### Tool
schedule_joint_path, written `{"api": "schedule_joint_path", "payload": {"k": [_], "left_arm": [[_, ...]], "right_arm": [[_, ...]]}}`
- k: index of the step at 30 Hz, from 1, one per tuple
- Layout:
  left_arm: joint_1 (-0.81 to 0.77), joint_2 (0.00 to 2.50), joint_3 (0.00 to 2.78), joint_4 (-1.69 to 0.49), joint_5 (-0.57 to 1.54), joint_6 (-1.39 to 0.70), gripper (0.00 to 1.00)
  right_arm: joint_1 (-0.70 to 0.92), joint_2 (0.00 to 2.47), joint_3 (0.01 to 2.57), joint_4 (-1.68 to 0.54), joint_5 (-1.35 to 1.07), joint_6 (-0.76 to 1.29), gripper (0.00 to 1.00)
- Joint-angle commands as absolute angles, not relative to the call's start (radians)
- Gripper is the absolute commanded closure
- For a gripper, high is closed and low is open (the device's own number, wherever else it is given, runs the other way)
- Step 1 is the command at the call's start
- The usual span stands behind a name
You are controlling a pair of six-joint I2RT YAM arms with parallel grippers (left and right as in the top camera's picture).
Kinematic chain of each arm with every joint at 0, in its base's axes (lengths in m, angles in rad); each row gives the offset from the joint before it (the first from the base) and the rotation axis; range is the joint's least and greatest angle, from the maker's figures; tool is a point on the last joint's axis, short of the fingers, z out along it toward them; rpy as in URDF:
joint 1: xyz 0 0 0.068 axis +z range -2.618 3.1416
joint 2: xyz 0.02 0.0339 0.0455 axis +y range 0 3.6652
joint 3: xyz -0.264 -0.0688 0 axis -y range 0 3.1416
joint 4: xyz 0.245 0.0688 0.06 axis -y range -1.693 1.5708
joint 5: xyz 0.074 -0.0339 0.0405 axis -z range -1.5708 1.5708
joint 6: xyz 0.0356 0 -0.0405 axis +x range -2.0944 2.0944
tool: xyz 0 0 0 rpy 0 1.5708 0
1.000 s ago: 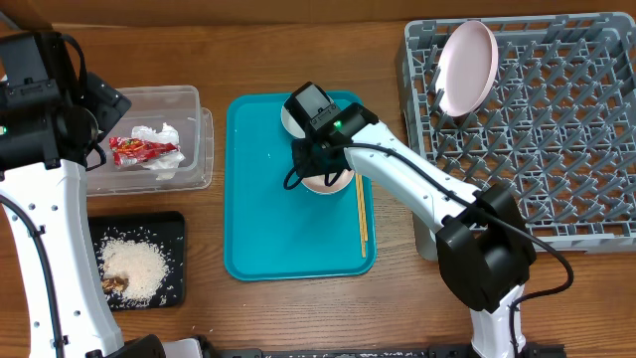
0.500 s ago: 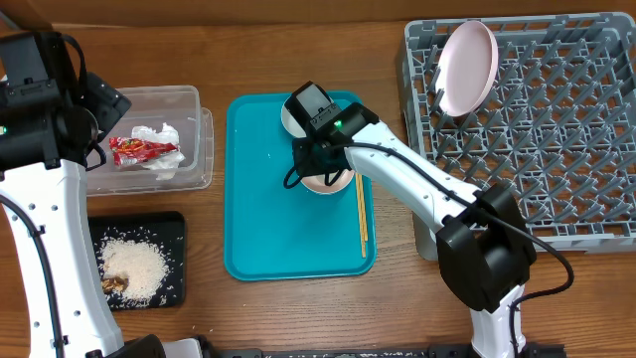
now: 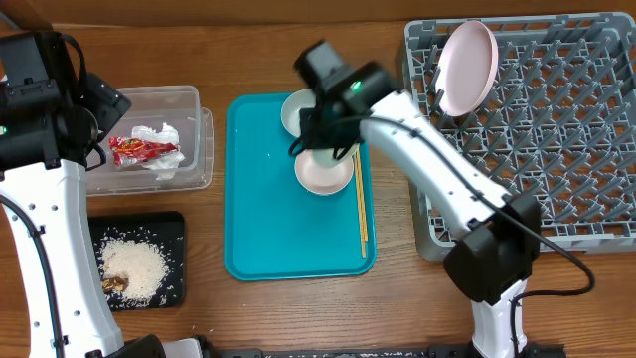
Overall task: Sort waste into correct bins and load items into the dishwasher
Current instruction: 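Lift the white bowl with the right gripper toward the dish rack, then lower the white bowl upright into the rack and open the right gripper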
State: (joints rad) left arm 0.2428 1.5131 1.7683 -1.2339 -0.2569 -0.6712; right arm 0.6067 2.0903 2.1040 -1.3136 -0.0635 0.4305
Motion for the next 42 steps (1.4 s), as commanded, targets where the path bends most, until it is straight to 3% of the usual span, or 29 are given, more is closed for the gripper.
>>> {"api": "schedule_joint_path", "payload": {"k": [1,7,10,22,25,34,42], "left_arm": [[0.242,1.516,1.776,-1.23,-0.253,-0.662,0.0],[0.242,1.516,1.776,-1.23,-0.253,-0.662,0.0],[0.242,1.516,1.776,-1.23,-0.253,-0.662,0.0],[0.242,1.516,1.776,-1.23,-0.253,-0.662,0.0],[0.242,1.516,1.776,-1.23,-0.253,-0.662,0.0],[0.242,1.516,1.776,-1.23,-0.253,-0.662,0.0],[0.242,1.516,1.776,-1.23,-0.253,-0.662,0.0]], "right_arm": [[0.532,2.055,2.273,-1.396,-0.008,0.411,0.96],[0.359,1.997,2.444,-1.541,-0.013,0.362,0.96],[0.197,1.947,2.458,-1.579,-0.074,0.338,0.96],[-0.411,1.93,2.427,-1.598,-0.886,0.007,0.96],[-0.509,1.93,2.398,-1.607,-0.968,-0.052,0.96],[-0.604,1.936,2.077,-1.488,-0.992,-0.061,0.96],[-0.62,1.936,1.72,-1.223,-1.282,-0.058,0.96]]}}
